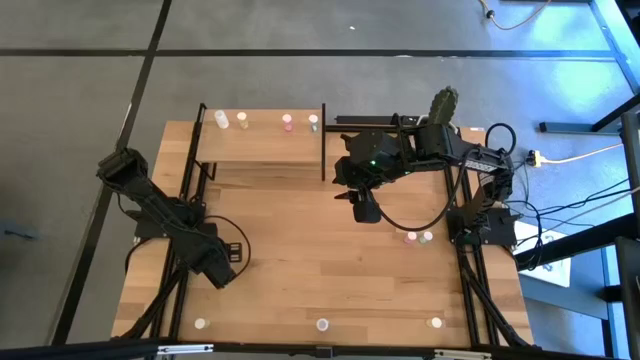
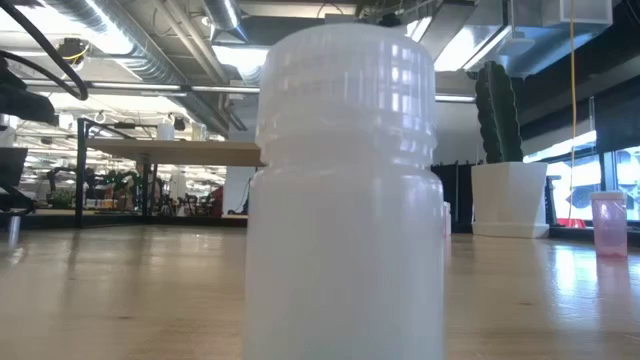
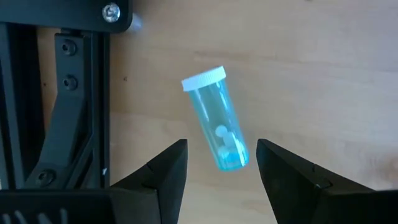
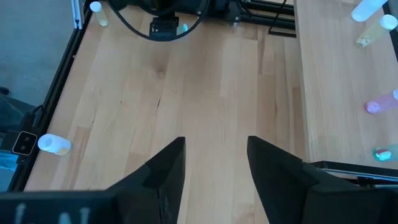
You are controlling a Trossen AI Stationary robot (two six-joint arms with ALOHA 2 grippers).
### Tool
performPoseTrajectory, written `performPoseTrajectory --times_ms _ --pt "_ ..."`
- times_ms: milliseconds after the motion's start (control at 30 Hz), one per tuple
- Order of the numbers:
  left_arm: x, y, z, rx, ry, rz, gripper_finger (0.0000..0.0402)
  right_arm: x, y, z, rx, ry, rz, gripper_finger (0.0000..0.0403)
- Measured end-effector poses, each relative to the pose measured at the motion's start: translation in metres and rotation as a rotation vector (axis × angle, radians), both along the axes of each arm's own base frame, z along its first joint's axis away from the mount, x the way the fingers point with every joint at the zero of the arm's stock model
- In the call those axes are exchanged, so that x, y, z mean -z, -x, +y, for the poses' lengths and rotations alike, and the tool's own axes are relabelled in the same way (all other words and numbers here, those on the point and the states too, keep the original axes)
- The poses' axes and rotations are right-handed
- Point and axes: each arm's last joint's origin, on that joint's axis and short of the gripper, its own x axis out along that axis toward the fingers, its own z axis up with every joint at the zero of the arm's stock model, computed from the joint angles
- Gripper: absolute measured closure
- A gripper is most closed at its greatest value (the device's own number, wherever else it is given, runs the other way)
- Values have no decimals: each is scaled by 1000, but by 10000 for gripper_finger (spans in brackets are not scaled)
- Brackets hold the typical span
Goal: Pick and place medicine bottles onto shelf by color
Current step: Put the left green pill bottle on the shelf and align it with the other green pill bottle
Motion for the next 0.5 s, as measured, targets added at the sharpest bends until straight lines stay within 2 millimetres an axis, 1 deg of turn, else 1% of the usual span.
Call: performPoseTrajectory --times_ms 167,300,500 --pt "13 -2 1 -11 -8 9 216 0 0 0 0 0 -1 228" --pt "26 -3 0 -11 29 -33 216 0 0 0 2 -1 -2 228" --pt "30 -1 3 26 3 -35 216 -1 -1 0 1 -2 -19 228"
